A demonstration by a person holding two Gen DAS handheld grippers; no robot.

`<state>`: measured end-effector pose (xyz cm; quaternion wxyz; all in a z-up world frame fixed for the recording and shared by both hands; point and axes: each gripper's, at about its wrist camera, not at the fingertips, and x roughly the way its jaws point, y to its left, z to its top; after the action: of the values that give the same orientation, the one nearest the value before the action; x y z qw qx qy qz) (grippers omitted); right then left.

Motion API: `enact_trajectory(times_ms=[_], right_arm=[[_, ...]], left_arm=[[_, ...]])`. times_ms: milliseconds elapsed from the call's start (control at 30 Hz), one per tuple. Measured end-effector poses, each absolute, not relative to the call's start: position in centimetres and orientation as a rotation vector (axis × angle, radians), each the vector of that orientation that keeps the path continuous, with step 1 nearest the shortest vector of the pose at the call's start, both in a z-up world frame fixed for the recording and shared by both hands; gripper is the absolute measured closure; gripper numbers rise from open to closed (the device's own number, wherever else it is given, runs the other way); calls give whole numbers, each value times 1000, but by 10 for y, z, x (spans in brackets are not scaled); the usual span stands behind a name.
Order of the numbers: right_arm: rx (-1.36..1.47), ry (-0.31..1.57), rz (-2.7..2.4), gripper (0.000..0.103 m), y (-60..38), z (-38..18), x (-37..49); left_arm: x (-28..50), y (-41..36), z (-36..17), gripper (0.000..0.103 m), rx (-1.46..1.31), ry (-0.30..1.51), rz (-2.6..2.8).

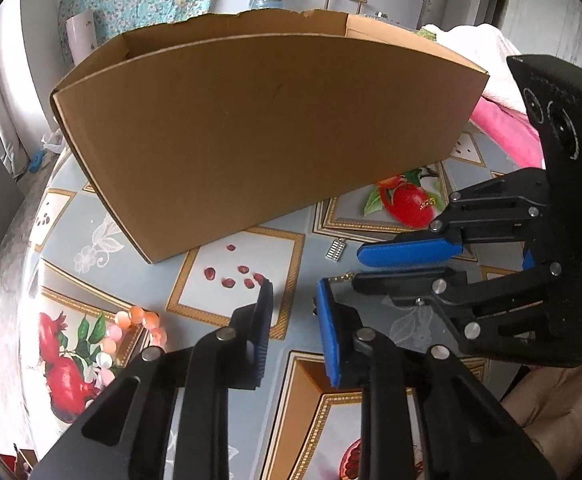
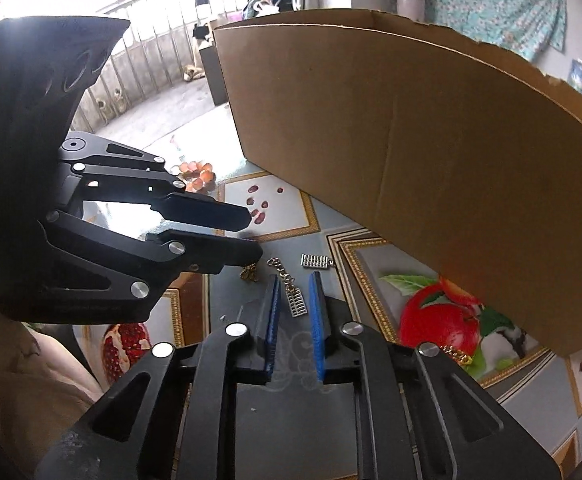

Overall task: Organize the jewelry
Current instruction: 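Move the right gripper down to the silver chain charm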

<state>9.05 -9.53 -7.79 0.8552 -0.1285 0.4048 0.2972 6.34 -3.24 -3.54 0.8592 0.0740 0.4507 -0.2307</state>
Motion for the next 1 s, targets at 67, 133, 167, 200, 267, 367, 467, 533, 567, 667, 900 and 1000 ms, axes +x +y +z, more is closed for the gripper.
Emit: enact_trajectory(times_ms=[67,133,167,200,267,367,467,533,567,667,900,1000], right_arm=[[-283,858,624,99,-95,-80,90],[-280,863,617,99,-97,-80,90],[-273,866,607,99,-100,-80,90],[-268,867,600,99,-102,-79,88],[-244,874,576,99,-111,-79,85],[-206,886,540,99,-122,-82,81],[-169,895,506,99,-131,-84,79],[-152,899,492,99,-135,-85,79],[-145,900,486,99,-137,-85,79],[-145,899,482,100,-139,-86,79],[-145,895,485,100,-141,-84,76],[-141,893,487,100,-141,-85,74]], left_arm=[[63,-34,-36,81,152,945,-484],[63,-33,-36,81,152,943,-483],[63,-33,-36,81,151,943,-484],[63,-32,-36,81,149,942,-486],[62,-30,-34,81,146,937,-486],[62,-29,-31,81,129,925,-503],[63,-30,-26,81,113,910,-531],[65,-33,-25,81,112,910,-555],[65,-36,-25,81,120,910,-561],[69,-46,-28,81,156,912,-565],[77,-55,-36,81,181,923,-562],[79,-58,-36,81,190,916,-570]])
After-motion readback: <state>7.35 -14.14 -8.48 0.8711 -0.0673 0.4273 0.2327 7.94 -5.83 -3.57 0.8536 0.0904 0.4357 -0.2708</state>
